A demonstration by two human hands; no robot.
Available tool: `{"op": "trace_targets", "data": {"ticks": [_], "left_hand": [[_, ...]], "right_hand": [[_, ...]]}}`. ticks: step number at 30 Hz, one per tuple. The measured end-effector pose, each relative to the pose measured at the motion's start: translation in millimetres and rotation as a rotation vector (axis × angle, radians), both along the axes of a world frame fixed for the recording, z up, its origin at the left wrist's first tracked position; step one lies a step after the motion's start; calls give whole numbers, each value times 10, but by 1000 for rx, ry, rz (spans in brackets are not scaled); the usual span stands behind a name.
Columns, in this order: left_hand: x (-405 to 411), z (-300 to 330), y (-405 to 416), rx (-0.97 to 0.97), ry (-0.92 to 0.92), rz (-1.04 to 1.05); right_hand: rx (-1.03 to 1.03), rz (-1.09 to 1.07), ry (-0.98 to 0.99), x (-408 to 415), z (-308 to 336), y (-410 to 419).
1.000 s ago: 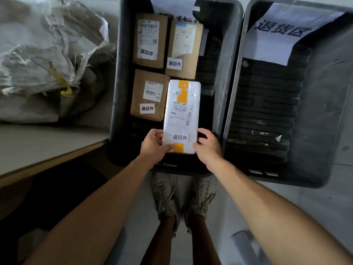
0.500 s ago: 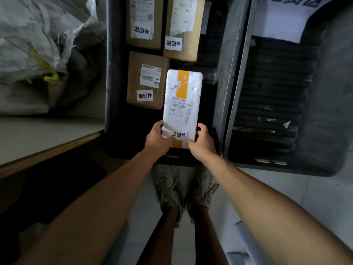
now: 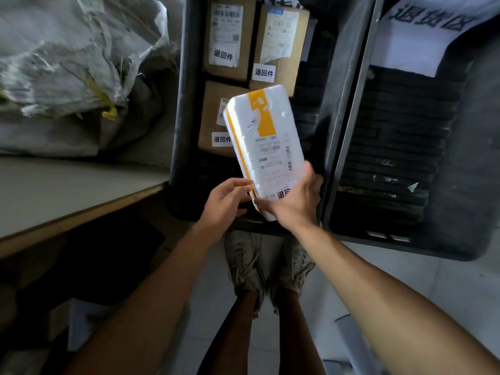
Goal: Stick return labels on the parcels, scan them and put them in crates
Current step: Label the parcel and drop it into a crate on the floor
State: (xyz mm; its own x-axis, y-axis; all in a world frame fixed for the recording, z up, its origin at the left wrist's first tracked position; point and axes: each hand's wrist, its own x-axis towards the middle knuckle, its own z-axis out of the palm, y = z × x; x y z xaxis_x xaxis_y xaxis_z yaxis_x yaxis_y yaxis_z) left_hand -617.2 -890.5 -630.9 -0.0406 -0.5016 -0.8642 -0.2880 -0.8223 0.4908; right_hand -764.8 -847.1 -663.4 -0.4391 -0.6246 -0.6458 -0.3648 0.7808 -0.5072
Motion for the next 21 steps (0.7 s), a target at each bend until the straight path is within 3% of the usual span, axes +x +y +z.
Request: {"op": "trace_targets", "data": {"ticks": [4, 7, 13, 21], "left_hand": [[258, 48, -230, -112, -78, 364], [437, -67, -319, -142, -258, 417], [558, -332, -181, -132, -616, -46], [682, -469, -68, -169, -765, -333]], "right_hand": [[-188, 380, 113, -168, 72, -87], [-137, 659, 163, -237, 11, -125], [-10, 925, 209, -172, -195, -110], [156, 1016, 200, 15, -426, -200]]}}
